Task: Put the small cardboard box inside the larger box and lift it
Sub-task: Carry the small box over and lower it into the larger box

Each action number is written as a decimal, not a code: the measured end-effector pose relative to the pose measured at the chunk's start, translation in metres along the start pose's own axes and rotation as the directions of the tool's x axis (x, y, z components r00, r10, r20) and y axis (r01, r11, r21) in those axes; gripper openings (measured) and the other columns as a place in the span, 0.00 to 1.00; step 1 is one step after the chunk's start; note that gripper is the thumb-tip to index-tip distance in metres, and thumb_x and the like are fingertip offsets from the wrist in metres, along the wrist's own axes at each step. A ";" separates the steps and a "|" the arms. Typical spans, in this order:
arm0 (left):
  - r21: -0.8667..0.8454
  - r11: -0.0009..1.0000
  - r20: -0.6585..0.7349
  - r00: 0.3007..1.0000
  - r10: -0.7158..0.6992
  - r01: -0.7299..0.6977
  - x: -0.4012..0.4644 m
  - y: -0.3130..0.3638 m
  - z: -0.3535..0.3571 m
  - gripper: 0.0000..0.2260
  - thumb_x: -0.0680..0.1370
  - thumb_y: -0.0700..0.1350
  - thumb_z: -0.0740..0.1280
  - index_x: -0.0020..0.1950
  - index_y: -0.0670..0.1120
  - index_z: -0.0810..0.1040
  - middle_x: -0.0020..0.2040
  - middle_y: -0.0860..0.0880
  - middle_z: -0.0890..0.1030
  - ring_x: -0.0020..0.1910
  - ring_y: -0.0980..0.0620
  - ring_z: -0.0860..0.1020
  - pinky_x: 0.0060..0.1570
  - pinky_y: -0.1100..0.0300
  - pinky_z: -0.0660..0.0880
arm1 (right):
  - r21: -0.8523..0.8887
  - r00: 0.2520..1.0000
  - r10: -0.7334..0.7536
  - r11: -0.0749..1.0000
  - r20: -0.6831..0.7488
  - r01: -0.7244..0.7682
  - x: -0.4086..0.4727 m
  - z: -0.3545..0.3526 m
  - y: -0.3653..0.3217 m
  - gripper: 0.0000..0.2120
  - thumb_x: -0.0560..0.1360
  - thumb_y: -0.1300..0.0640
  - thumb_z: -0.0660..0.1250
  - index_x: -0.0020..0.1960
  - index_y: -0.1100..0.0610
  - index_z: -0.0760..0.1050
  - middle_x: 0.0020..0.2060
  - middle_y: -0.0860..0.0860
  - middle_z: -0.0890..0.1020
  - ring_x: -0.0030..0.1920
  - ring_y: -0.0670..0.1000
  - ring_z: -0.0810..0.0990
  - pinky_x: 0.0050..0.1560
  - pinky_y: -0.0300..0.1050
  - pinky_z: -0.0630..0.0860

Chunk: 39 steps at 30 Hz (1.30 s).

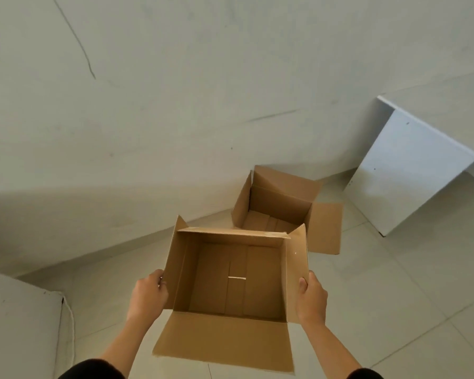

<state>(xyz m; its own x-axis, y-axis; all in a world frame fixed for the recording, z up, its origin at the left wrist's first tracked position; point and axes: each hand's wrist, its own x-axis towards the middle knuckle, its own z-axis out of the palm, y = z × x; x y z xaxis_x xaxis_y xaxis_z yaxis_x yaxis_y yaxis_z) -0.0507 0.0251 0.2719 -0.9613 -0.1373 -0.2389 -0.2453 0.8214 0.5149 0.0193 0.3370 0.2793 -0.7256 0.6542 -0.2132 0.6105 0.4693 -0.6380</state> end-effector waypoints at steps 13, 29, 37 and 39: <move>0.007 0.969 0.036 0.968 0.246 -0.247 0.088 0.175 -0.011 0.08 0.77 0.37 0.61 0.50 0.39 0.79 0.40 0.40 0.84 0.36 0.42 0.81 0.38 0.50 0.81 | 0.163 0.977 0.089 0.985 -0.192 -0.057 0.118 -0.080 -0.023 0.11 0.80 0.63 0.55 0.39 0.61 0.66 0.32 0.57 0.73 0.34 0.56 0.71 0.36 0.46 0.68; 0.134 0.968 0.037 0.977 0.211 -0.214 0.232 0.292 0.074 0.13 0.80 0.41 0.59 0.62 0.45 0.76 0.49 0.44 0.85 0.44 0.45 0.83 0.37 0.56 0.78 | 0.139 0.962 0.124 0.986 -0.245 -0.092 0.306 -0.064 -0.037 0.10 0.79 0.64 0.55 0.39 0.60 0.65 0.31 0.55 0.73 0.34 0.56 0.72 0.37 0.46 0.66; 0.200 0.953 0.119 0.971 0.206 -0.227 0.310 0.301 0.124 0.13 0.81 0.41 0.58 0.64 0.46 0.74 0.52 0.44 0.84 0.47 0.44 0.83 0.42 0.53 0.80 | 0.127 0.958 0.174 0.981 -0.230 -0.148 0.375 -0.010 -0.040 0.09 0.80 0.62 0.55 0.45 0.64 0.72 0.39 0.61 0.78 0.39 0.55 0.74 0.40 0.45 0.70; 0.204 0.953 0.135 0.971 0.199 -0.224 0.323 0.302 0.135 0.14 0.81 0.41 0.58 0.65 0.45 0.74 0.53 0.43 0.84 0.48 0.43 0.83 0.45 0.52 0.81 | 0.139 0.958 0.189 0.977 -0.215 -0.161 0.389 0.002 -0.035 0.11 0.80 0.62 0.55 0.53 0.67 0.74 0.45 0.63 0.81 0.43 0.56 0.78 0.44 0.46 0.74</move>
<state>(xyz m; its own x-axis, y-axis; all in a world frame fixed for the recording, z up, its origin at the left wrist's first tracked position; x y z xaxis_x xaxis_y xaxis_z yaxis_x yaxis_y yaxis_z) -0.4180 0.3033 0.2395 -0.9648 0.1051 -0.2409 0.0069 0.9265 0.3762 -0.2849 0.5735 0.2173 -0.5118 0.8431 -0.1652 0.6694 0.2709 -0.6917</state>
